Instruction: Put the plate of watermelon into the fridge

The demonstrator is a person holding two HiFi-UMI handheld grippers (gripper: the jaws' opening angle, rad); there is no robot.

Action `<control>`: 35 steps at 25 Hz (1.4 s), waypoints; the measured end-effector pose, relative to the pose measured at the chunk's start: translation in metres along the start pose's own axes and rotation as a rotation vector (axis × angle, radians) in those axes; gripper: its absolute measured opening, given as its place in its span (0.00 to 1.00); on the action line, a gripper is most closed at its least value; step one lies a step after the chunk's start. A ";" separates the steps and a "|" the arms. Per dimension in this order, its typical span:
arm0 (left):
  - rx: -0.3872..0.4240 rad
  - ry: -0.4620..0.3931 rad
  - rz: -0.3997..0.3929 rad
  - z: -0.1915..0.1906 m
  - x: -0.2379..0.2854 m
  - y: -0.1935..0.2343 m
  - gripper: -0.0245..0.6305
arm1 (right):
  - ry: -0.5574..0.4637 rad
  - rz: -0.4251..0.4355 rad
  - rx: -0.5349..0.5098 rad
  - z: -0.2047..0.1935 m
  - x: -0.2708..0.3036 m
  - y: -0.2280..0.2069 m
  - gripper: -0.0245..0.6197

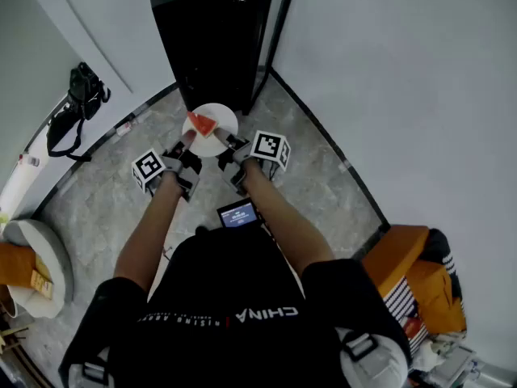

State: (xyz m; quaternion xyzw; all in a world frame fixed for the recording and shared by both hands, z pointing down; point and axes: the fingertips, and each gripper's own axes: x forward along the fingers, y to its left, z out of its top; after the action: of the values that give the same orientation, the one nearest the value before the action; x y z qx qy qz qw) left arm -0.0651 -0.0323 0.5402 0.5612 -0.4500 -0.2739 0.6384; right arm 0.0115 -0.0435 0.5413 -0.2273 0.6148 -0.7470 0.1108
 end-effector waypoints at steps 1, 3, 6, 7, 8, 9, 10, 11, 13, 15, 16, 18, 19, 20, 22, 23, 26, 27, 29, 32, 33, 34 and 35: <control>0.001 0.002 0.002 -0.001 0.000 0.001 0.08 | 0.001 -0.003 -0.006 0.001 -0.001 -0.001 0.07; 0.003 0.004 0.004 -0.003 0.000 0.001 0.08 | 0.003 -0.007 -0.015 0.001 -0.002 -0.002 0.07; 0.001 0.005 -0.001 -0.004 0.002 0.002 0.08 | 0.004 -0.009 -0.019 0.002 -0.003 -0.002 0.07; 0.002 0.005 -0.002 -0.004 0.002 0.002 0.08 | 0.005 -0.009 -0.016 0.002 -0.003 -0.001 0.07; 0.002 0.007 -0.001 -0.004 0.002 0.002 0.08 | 0.006 -0.009 -0.014 0.002 -0.002 -0.001 0.07; 0.002 0.008 0.001 -0.004 0.002 0.003 0.08 | 0.007 -0.010 -0.016 0.002 -0.002 -0.001 0.07; 0.001 0.011 0.003 -0.004 0.002 0.004 0.08 | 0.008 -0.012 -0.019 0.002 -0.002 -0.002 0.07; 0.000 0.013 0.005 -0.004 0.002 0.004 0.08 | 0.008 -0.015 -0.020 0.002 -0.002 -0.002 0.07; -0.002 0.018 0.010 -0.004 0.002 0.006 0.08 | 0.007 -0.021 -0.018 0.001 -0.002 -0.003 0.07; -0.003 0.022 0.015 -0.004 0.003 0.009 0.08 | 0.003 -0.028 -0.009 0.001 -0.002 -0.005 0.07; -0.005 0.024 0.016 -0.004 0.003 0.009 0.08 | 0.002 -0.031 -0.005 0.001 -0.002 -0.006 0.07; -0.009 0.028 0.015 -0.005 0.003 0.010 0.08 | -0.001 -0.034 -0.003 0.001 -0.002 -0.008 0.07; -0.010 0.029 0.013 -0.005 0.004 0.011 0.08 | -0.001 -0.035 -0.003 0.001 -0.002 -0.009 0.07; -0.011 0.031 0.012 -0.005 0.004 0.011 0.08 | -0.001 -0.035 -0.005 0.001 -0.002 -0.009 0.07; -0.009 0.034 0.012 -0.006 0.004 0.012 0.08 | 0.000 -0.035 -0.011 0.002 -0.002 -0.011 0.07; -0.007 0.034 0.013 -0.006 0.003 0.013 0.08 | 0.001 -0.036 -0.012 0.002 -0.002 -0.012 0.07; -0.001 0.031 0.012 -0.005 0.002 0.014 0.08 | 0.005 -0.033 -0.007 0.001 -0.001 -0.012 0.07; 0.000 0.030 0.011 -0.004 0.002 0.014 0.08 | 0.007 -0.032 -0.006 0.001 -0.001 -0.012 0.07; 0.002 0.029 0.010 -0.003 0.003 0.015 0.08 | 0.010 -0.032 -0.001 0.001 0.001 -0.013 0.07; 0.003 0.026 0.008 -0.004 0.004 0.018 0.08 | 0.014 -0.037 -0.005 0.002 0.000 -0.015 0.07; 0.002 0.025 0.007 -0.004 0.004 0.018 0.08 | 0.015 -0.039 -0.012 0.003 0.000 -0.016 0.07; 0.001 0.024 0.006 -0.005 0.005 0.018 0.08 | 0.014 -0.041 -0.017 0.004 -0.001 -0.016 0.07; 0.002 0.024 0.005 -0.005 0.006 0.017 0.08 | 0.014 -0.040 -0.015 0.005 -0.001 -0.015 0.07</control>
State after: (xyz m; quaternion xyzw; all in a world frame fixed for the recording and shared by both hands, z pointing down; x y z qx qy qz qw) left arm -0.0604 -0.0316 0.5588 0.5639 -0.4439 -0.2649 0.6440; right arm 0.0168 -0.0444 0.5566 -0.2352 0.6164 -0.7461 0.0900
